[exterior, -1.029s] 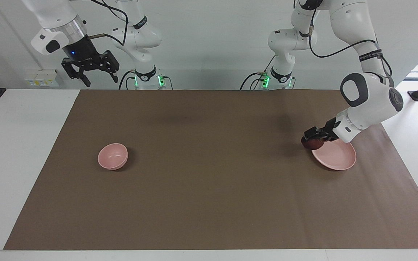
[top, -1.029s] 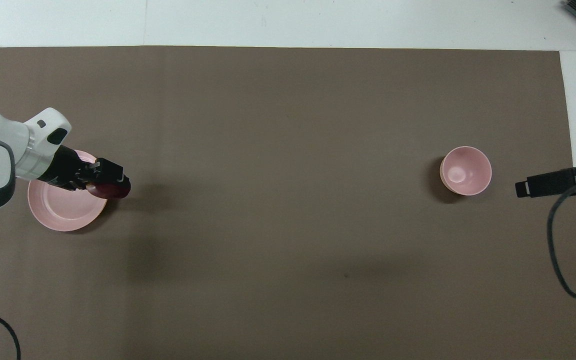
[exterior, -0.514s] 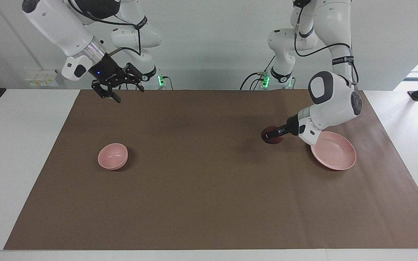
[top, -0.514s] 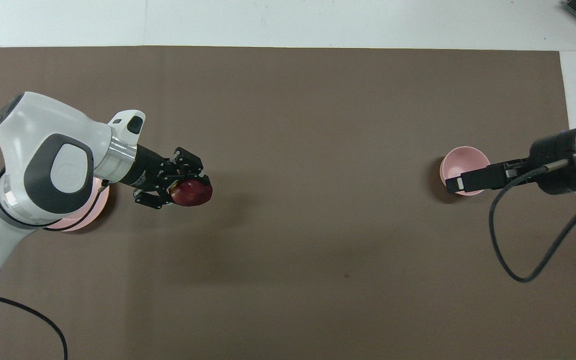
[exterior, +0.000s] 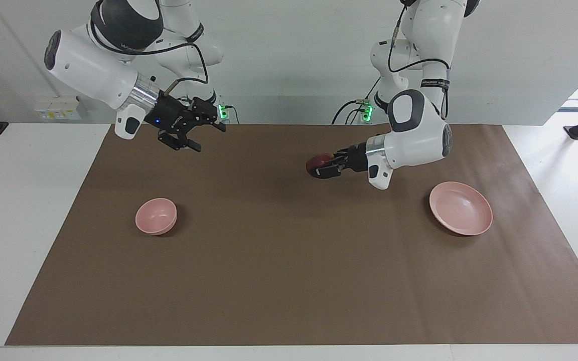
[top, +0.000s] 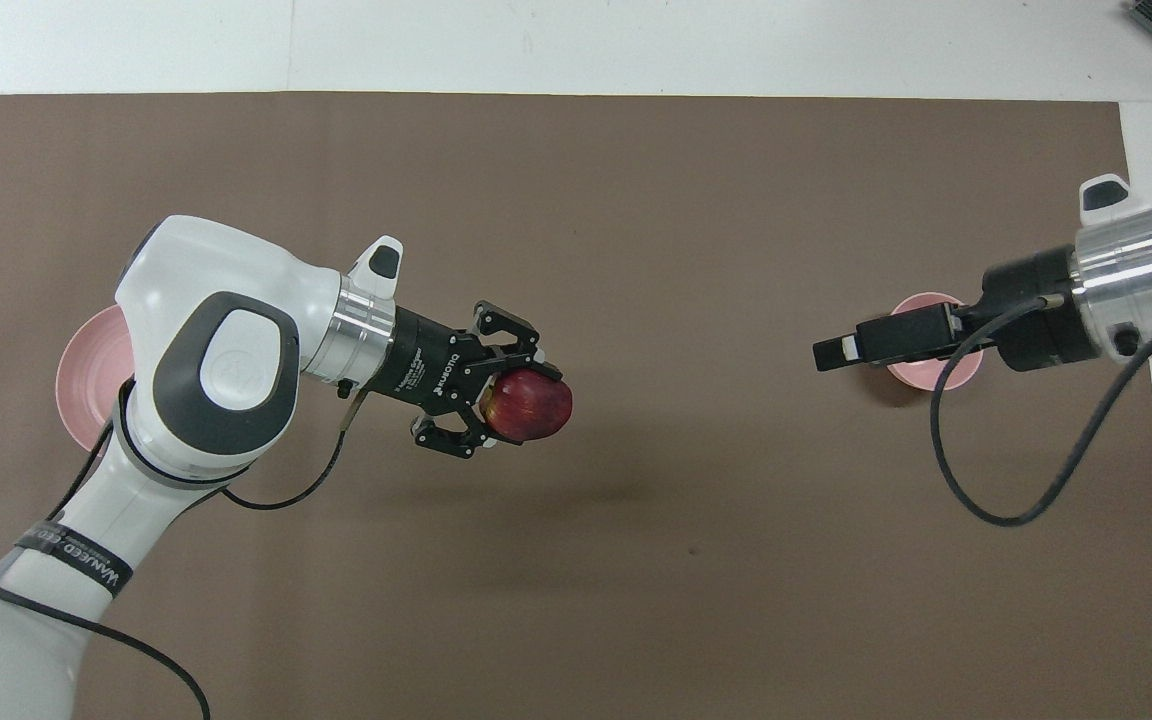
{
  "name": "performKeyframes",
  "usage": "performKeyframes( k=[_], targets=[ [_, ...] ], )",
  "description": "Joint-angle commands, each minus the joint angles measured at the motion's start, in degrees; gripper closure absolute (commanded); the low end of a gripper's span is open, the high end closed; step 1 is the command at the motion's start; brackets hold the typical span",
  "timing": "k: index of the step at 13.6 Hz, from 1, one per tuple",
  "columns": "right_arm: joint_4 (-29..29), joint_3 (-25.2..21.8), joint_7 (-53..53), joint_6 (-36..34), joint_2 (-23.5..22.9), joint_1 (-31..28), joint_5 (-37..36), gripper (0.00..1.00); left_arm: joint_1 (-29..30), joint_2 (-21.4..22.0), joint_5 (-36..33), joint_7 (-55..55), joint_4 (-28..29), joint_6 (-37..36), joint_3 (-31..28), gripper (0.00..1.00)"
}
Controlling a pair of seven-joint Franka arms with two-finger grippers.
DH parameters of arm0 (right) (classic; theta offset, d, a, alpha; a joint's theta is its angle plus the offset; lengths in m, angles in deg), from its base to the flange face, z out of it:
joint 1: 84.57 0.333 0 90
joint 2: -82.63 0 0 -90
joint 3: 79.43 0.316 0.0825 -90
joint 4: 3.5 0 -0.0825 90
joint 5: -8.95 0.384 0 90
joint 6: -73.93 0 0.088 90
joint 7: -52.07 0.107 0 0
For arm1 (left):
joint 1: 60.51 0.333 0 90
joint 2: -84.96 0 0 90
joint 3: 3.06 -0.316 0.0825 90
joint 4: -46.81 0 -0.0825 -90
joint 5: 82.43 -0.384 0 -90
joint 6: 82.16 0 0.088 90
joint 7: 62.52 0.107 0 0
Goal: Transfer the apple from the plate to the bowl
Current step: 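Lift the apple with the left gripper while the right gripper reaches toward it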
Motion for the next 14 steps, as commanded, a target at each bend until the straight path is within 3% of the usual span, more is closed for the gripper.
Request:
performKeyframes(
  k=[1,8,14],
  targets=[
    [3.9,0.0,-3.8,-0.1,0.7,-0.2,6.9,0.0,0.1,-0.3,8.4,-1.2,-0.4,0.4,2.6,1.0],
    [11.2,0.0,-6.7,-3.8,3.3,-1.2,17.1,0.0,0.1,0.0,34.5,-1.2,-0.7,3.3,5.9,1.0],
    [10.9,0.0,7.0,-5.0,3.2,-1.0,19.7,0.0,-1.5,-0.1,39.4,0.0,-1.1,12.2,12.1,1.0]
  ],
)
